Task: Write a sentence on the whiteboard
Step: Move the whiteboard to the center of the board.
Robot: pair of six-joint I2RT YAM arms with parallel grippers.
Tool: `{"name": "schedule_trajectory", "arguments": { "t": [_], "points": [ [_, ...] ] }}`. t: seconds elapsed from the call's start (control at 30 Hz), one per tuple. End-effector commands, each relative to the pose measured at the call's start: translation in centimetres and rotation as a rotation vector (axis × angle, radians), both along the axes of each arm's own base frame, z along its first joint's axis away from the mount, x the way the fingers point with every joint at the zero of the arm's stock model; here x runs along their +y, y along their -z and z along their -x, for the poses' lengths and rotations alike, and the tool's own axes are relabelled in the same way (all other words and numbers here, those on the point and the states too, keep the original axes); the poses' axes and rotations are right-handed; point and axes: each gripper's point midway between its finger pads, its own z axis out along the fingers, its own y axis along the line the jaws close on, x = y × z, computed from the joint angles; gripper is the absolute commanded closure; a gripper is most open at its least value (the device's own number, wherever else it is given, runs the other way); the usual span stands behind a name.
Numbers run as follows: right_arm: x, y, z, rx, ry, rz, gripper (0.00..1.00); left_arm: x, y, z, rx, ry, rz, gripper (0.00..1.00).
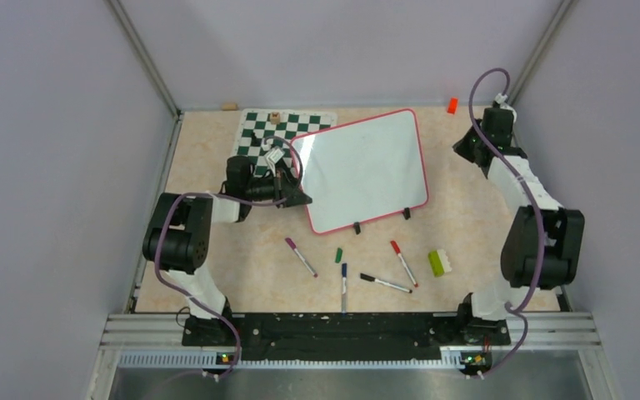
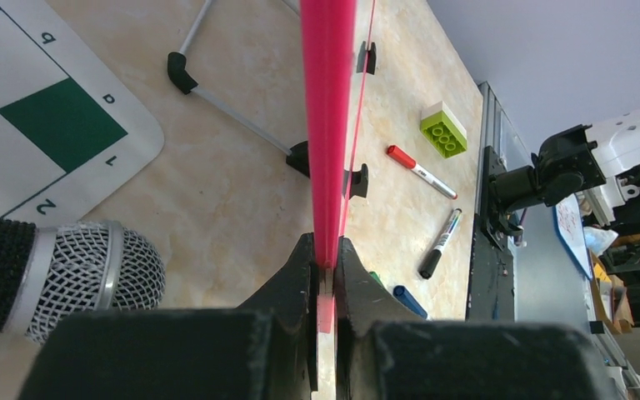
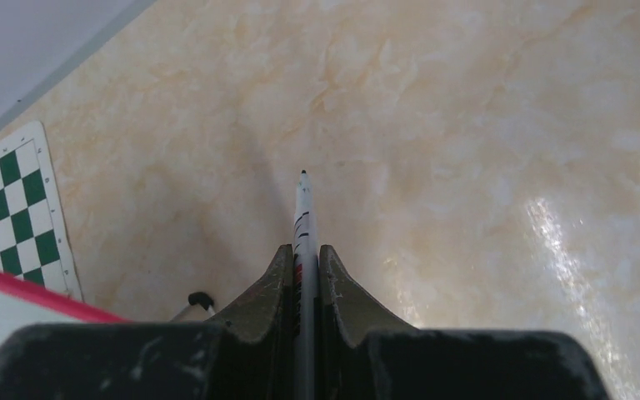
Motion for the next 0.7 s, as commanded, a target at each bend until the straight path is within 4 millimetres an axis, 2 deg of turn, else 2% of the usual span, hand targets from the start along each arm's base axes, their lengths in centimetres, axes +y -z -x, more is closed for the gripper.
{"name": "schedule_trajectory", "arguments": {
  "t": [0.0, 0.17, 0.33, 0.53, 0.67],
  "points": [
    [0.4, 0.3, -4.5, -0.036, -0.101, -0.017, 1.0, -1.8, -0.7, -0.1, 0.0, 0.07, 0.027, 1.0],
    [3.0, 2.7, -7.3, -0.062, -0.239, -0.105, 1.0, -3.0, 0.5, -0.5, 0.02, 0.103, -0.053, 1.0],
    [5.7, 4.2, -8.6, -0.114, -0.383, -0.197, 1.0, -3.5, 0.7, -0.3, 0.038, 0.124, -0.054, 1.0],
    [8.4, 5.2, -8.4, -0.127, -0.521, -0.315, 1.0, -3.6, 0.8, -0.3, 0.043, 0.13, -0.05, 1.0],
    [8.7, 5.6, -7.2, -0.122, -0.52, -0.322, 1.0, -3.5, 0.7, -0.2, 0.036, 0.128, -0.059, 1.0]
  ]
}}
